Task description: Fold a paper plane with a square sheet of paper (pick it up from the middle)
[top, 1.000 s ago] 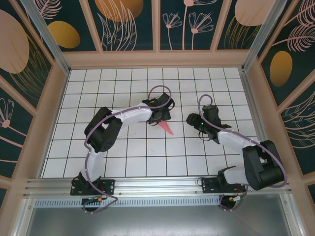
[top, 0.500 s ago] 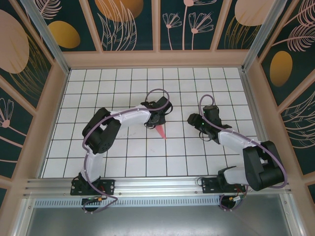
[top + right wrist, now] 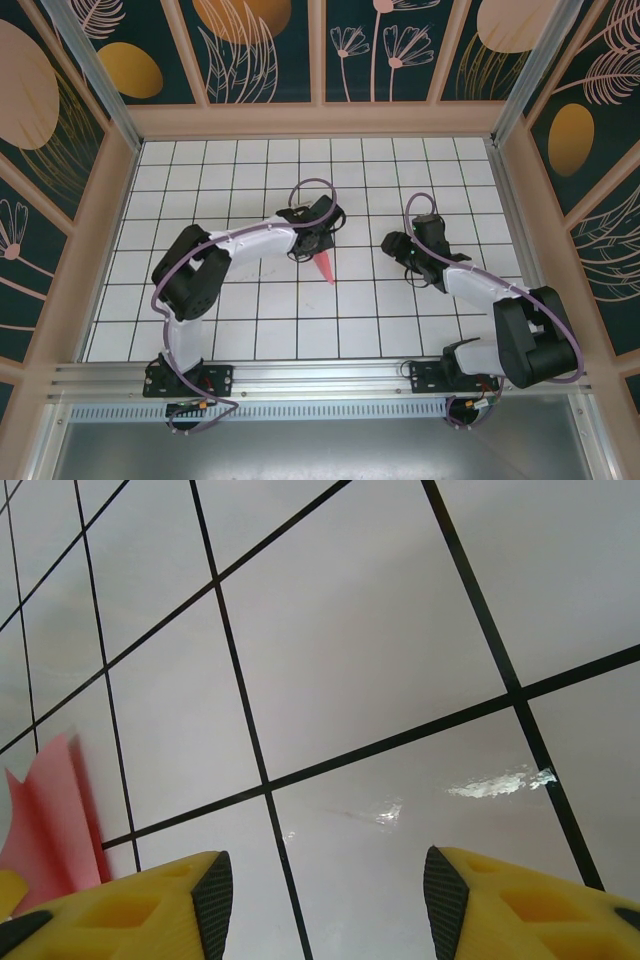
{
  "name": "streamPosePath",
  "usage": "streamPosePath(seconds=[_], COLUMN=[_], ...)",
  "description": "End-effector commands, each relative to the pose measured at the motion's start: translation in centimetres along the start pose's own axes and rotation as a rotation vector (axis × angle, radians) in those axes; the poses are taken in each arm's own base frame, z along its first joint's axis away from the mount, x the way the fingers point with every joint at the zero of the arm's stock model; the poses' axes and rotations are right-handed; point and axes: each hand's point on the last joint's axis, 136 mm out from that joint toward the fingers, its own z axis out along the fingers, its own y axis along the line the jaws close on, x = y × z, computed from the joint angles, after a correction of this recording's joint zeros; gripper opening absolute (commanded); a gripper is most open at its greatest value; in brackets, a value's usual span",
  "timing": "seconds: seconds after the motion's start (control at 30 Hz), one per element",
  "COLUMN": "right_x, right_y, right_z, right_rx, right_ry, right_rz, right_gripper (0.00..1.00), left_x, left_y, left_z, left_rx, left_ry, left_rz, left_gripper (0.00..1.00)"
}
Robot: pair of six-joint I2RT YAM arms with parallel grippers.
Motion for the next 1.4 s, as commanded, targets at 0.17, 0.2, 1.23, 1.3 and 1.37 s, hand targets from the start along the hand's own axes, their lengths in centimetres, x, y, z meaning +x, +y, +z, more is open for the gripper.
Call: streamPosePath(seconds=[0.17,0.2,1.23,1.3,1.37], right_x=[-0.7,-0.5,9.4,9.8,9.9], right_y=[4.8,5.3,11.1,11.4,11.7], right_z=[-2.3,-2.5,1.8,1.8,1.7], right_rx=[-0.231,-0.261,-0.261,-0.262,-0.27], right_ry=[-0.004,0.005,0.277,0.281,0.276], right_rz=[-0.084,-0.089,-0.329,-0.344,-0.348], right_gripper=[0.56,0.56,0.27,0.26,0.26], left_x=[-1.3,-1.0,5.5,5.4,5.3], left_y=[-6.5,-6.5,0.5,0.4,0.2], left_z=[-7.3,-7.2,0.4,0.3,0.1], left_rx=[0.511,0.53,0.483,0.484,0.488], left_ry=[-0.106,-0.104,-0.023,-0.025,-0.029], left_rz=[0.05,0.051,0.004,0.007,0.01], left_gripper=[0.0,0.0,0.0,0.0,0.0])
